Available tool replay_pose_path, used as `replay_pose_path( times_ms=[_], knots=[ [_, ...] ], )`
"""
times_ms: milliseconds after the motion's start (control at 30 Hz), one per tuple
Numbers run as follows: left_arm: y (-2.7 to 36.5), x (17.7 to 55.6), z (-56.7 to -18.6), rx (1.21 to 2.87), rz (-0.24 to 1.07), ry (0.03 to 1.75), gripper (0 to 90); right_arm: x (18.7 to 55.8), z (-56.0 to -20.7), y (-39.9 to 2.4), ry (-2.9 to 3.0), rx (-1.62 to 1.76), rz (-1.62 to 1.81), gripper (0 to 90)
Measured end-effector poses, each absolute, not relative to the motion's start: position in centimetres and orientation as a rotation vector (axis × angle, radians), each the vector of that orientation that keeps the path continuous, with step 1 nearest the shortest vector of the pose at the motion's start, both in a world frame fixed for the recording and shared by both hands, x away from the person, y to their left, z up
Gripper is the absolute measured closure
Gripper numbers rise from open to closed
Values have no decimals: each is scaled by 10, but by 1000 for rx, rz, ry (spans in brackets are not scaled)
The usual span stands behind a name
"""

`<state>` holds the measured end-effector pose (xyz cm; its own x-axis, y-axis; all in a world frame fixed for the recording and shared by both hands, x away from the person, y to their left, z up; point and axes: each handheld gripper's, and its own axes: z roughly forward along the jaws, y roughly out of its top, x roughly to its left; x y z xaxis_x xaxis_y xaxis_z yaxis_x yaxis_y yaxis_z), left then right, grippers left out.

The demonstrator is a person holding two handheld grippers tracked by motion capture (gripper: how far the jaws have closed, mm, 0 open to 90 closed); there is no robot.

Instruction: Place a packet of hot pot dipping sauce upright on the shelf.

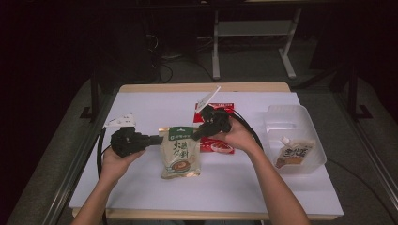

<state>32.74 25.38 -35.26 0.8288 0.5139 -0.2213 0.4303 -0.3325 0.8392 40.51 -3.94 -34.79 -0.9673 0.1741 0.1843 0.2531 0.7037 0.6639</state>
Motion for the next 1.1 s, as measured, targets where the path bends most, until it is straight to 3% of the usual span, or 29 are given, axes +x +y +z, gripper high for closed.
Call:
replay_pose_path(
  times_ms=[300,633,1100],
  knots=[
    [255,328,-352,1948,71,704,844,394,-335,-46,-2801,-281,-1131,900],
    [257,325,-356,1992,118,717,713,383,-320,-64,-2856,-260,-1157,900],
    [261,314,-369,2011,181,741,615,376,-302,-82,-2897,-306,-1151,900]
  ],
)
